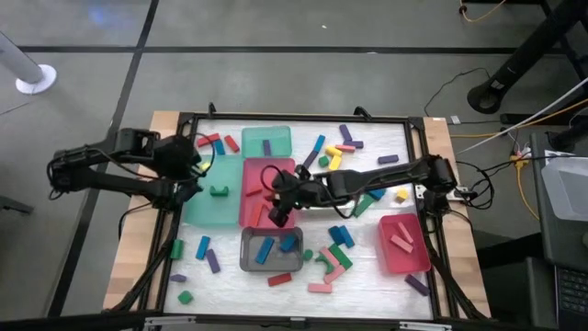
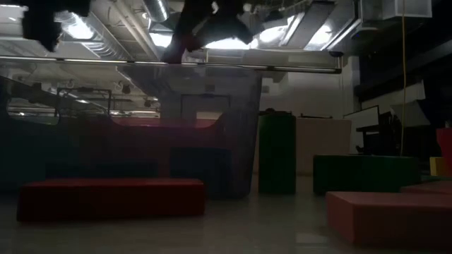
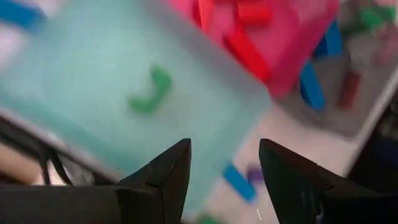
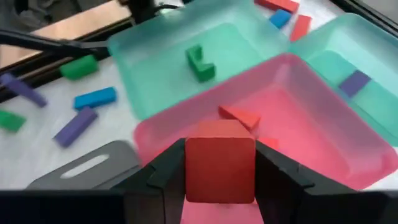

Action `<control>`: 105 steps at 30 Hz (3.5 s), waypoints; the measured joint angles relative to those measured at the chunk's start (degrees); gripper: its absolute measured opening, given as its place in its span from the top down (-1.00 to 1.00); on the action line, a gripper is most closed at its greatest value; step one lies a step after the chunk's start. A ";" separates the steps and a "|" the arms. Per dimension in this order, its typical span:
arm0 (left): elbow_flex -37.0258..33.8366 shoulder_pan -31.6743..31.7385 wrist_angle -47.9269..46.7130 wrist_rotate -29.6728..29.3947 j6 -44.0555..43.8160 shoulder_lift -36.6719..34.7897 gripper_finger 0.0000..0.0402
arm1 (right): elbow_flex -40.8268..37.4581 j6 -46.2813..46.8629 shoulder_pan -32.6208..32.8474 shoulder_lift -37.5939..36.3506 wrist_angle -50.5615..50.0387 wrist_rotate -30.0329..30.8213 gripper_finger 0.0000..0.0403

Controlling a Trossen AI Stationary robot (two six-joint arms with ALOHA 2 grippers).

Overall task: Sort blocks
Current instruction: Put the red block into the top pink bin, then put the blue block into the black transparent bin

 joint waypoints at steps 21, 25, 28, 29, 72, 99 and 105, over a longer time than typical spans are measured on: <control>0.00 -16.20 -4.98 7.92 -28.79 1.32 0.12 | -0.04 0.44 -8.39 5.09 2.36 -5.44 0.20; 0.00 -20.46 -4.37 7.92 -34.65 3.81 0.12 | -0.04 0.30 -9.46 5.09 2.31 -5.46 0.19; -0.02 -23.86 -2.52 7.92 -36.55 6.48 0.12 | -0.04 0.30 -10.27 5.09 2.38 -5.46 0.13; 0.00 -24.90 -1.45 7.92 -36.62 7.40 0.12 | -0.04 0.30 -10.36 5.09 2.43 -5.46 0.11; -1.65 -46.10 14.52 -1.37 -67.80 40.68 0.12 | 4.74 -1.53 -13.99 0.95 11.63 -34.03 -0.02; -20.56 -47.08 38.79 -1.98 -69.78 39.96 0.40 | 10.23 -4.12 -13.99 0.95 8.61 -37.59 -0.02; -19.92 -47.10 38.47 -3.31 -67.46 36.84 0.81 | 10.23 -5.89 -13.99 -0.44 5.41 -37.59 -0.02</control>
